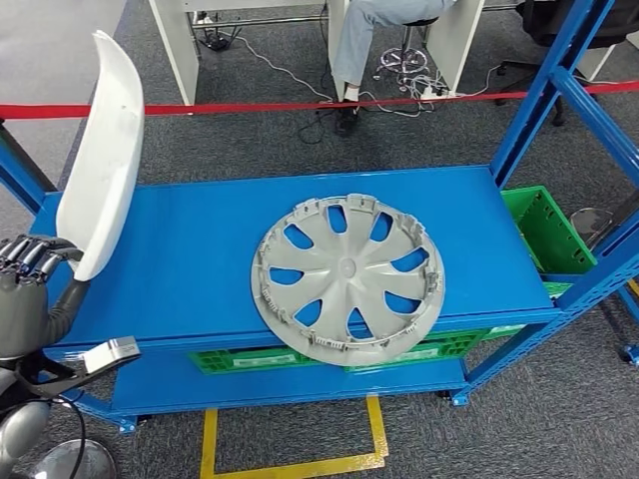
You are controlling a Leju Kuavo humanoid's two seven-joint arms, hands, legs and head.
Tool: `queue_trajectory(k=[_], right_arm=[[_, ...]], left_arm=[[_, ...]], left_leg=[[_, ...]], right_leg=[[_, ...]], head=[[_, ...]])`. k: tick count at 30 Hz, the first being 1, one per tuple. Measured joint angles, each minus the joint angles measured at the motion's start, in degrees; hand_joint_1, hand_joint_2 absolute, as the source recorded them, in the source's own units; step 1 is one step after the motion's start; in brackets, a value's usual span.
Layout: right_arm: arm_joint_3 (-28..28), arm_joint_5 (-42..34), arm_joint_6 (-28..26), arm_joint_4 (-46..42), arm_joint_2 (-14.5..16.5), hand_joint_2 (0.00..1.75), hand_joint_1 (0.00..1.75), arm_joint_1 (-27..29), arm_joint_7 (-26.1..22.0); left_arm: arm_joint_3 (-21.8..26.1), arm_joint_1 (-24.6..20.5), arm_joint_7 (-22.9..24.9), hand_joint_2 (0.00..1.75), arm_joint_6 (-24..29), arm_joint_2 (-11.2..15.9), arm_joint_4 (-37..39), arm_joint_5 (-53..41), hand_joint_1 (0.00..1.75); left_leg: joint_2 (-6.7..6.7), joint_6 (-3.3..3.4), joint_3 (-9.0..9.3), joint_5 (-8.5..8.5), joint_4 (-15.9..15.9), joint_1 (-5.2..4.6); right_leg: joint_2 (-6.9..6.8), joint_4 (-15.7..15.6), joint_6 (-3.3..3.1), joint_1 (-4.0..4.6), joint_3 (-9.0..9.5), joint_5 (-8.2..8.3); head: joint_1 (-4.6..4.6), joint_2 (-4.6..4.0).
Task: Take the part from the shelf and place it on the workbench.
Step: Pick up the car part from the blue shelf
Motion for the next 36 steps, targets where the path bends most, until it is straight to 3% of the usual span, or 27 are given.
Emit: queue_trajectory(k=[10,36], right_arm=[[0.00,-0.35,-0.36,0.03,0.15,1.75,0.00,-0.01,0.30],[0.01,-0.14,0.07,0.69,0.36,1.75,0.00,-0.02,0.17]], left_arm=[[-2.39,-0.65,2.47,1.75,-2.81,0.47,0.00,3.76,1.17],[-2.93,-0.45,2.82,1.75,-0.22,0.79,0.00,0.46,1.17]], left_leg=[[0.00,0.00,0.00,0.00,0.00,0.00],[0.00,0.12,-0.04,-0.08,0.19,-0.10]], right_leg=[[0.01,0.00,0.00,0.00,0.00,0.00],[0.02,-0.10,0.17,-0.09,0.02,0.08]], head=[[0.00,0.00],[-0.01,0.00]])
